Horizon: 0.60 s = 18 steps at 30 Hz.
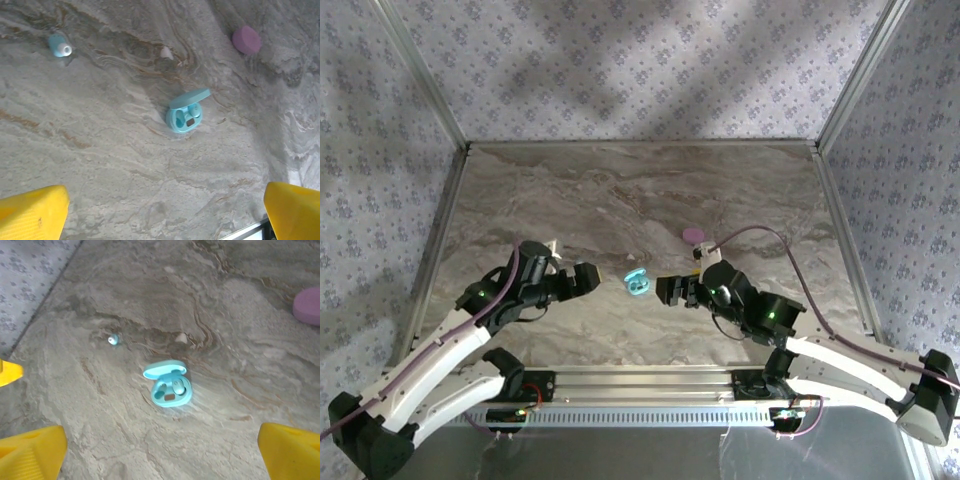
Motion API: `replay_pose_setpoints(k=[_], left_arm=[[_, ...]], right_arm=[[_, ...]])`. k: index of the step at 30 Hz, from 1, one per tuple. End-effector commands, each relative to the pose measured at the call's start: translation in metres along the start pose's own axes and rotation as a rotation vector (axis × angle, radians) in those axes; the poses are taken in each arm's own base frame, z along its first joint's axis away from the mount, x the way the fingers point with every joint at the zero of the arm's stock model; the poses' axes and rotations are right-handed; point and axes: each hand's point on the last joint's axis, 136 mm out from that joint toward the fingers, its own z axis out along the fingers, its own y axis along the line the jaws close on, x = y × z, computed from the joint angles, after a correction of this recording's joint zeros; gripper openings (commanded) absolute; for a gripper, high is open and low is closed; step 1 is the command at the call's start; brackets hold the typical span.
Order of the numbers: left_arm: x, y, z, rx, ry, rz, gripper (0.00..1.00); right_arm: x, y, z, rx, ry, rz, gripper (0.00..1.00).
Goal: Insert the wireless bluetooth earbuds into the charging case
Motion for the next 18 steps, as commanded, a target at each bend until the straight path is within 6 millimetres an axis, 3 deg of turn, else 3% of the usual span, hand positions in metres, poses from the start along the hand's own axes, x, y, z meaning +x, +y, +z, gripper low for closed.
replay_pose_setpoints(k=[1, 8, 18], left_arm=[[0.012, 0.021, 0.009, -0.055, 0.068, -0.014, 1.0], [-0.014, 0.037, 0.03, -0.109, 0.104, -0.051, 0.97], [-0.058, 0.058, 0.069, -0.311, 0.156, 0.02, 0.62]], right_arm=[[0.005, -0.013, 0.001, 0.055, 0.047, 0.04, 1.0], [-0.001, -0.03, 0.026, 0.094, 0.152, 0.099, 0.99], [-0.011, -0.038, 0.055, 0.099, 0.218, 0.046, 0.91]])
